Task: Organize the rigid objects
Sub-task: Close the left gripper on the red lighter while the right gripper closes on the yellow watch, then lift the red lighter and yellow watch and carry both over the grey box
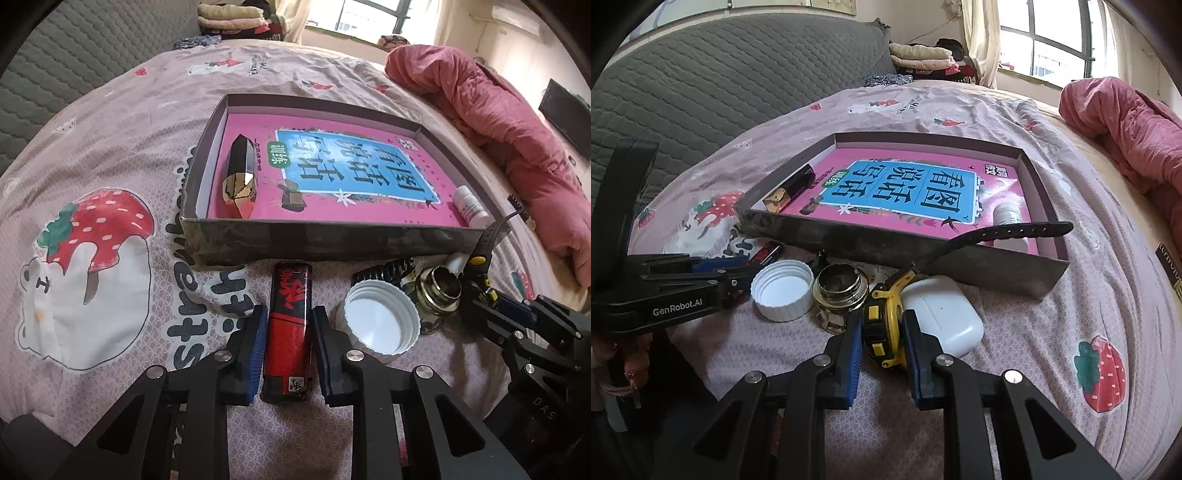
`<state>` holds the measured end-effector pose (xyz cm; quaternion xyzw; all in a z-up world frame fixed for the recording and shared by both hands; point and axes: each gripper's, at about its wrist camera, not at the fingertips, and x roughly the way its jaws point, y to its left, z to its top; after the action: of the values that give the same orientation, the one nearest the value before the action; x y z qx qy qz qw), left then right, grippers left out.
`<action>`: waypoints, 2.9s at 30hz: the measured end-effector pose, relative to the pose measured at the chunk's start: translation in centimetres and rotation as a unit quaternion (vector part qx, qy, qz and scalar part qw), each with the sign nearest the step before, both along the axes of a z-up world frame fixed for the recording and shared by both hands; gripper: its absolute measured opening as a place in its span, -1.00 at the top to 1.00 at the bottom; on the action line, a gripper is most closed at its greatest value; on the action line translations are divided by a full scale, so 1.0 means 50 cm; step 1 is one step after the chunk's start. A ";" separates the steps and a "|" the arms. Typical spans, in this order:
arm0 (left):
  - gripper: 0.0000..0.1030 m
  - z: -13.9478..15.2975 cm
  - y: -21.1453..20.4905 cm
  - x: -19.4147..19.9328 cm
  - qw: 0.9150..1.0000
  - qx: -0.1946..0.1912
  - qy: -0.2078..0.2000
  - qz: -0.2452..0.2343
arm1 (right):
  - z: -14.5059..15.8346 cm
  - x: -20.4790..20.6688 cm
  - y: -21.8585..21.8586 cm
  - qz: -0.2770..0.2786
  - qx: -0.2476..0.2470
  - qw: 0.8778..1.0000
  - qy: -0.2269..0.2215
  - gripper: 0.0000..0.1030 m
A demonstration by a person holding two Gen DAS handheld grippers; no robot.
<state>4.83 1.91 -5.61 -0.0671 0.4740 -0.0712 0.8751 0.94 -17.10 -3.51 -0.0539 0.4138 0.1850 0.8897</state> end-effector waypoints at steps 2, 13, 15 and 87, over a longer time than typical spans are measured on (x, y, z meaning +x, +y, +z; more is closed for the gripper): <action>0.54 0.005 0.003 0.000 1.000 -0.010 -0.004 0.001 | 0.000 0.001 -0.004 -0.003 0.005 1.000 0.006 0.59; 0.54 0.038 0.008 -0.014 0.999 -0.023 -0.038 -0.001 | 0.017 -0.003 -0.024 -0.017 0.029 0.999 0.006 0.61; 0.54 0.040 0.006 -0.016 0.999 -0.019 -0.041 -0.003 | 0.019 -0.004 -0.025 -0.018 0.028 0.999 0.003 0.62; 0.56 0.051 -0.005 -0.031 1.000 -0.021 -0.015 -0.015 | 0.072 -0.032 -0.021 -0.017 0.033 0.998 -0.048 0.66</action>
<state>3.27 1.64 -3.07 -0.0771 0.4600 -0.0957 0.8794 -0.64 -18.14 0.11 -0.0258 0.3655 0.1804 0.9128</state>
